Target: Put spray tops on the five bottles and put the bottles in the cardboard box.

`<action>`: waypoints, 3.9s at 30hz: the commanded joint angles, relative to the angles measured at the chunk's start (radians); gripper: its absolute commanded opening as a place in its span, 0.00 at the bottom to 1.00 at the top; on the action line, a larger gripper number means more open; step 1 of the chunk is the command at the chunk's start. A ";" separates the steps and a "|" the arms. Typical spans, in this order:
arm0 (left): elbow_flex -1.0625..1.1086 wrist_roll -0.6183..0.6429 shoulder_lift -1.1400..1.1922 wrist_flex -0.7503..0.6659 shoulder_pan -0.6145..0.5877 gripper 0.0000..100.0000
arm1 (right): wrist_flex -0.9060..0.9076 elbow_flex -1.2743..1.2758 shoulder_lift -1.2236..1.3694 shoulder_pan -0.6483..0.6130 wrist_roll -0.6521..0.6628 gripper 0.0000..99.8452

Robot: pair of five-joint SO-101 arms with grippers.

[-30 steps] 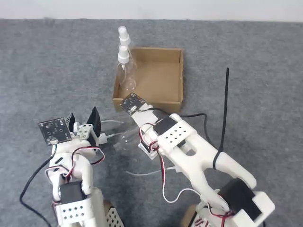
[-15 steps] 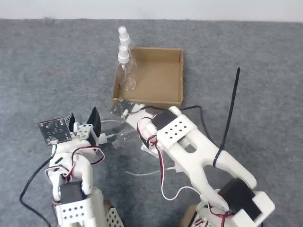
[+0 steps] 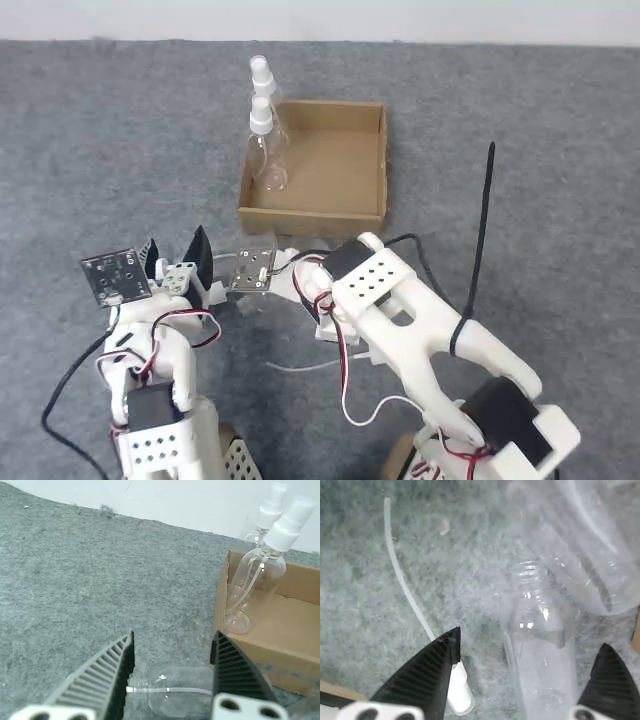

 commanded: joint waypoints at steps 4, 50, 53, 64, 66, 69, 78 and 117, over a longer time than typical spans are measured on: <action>-0.013 -0.009 -0.018 -0.018 -0.008 0.23 | -0.099 0.074 -0.013 0.010 0.104 0.36; -0.013 -0.009 -0.018 -0.008 -0.006 0.23 | -0.159 0.103 -0.168 0.085 -0.112 0.07; -0.013 -0.009 -0.018 -0.008 -0.005 0.23 | -0.127 0.103 -0.223 0.085 -0.158 0.07; -0.013 -0.009 -0.018 -0.008 -0.003 0.23 | -0.122 0.103 -0.386 0.090 -0.411 0.07; -0.013 -0.009 -0.018 -0.008 -0.003 0.23 | -0.122 0.103 -0.398 0.102 -0.420 0.07; -0.013 -0.009 -0.018 -0.006 -0.003 0.23 | -0.128 0.103 -0.423 0.137 -0.445 0.07; -0.013 -0.009 -0.018 -0.006 -0.002 0.23 | -0.136 0.140 -0.587 0.200 -0.523 0.07; -0.013 -0.009 -0.018 -0.009 0.000 0.23 | -0.332 0.592 -1.543 0.533 -0.684 0.07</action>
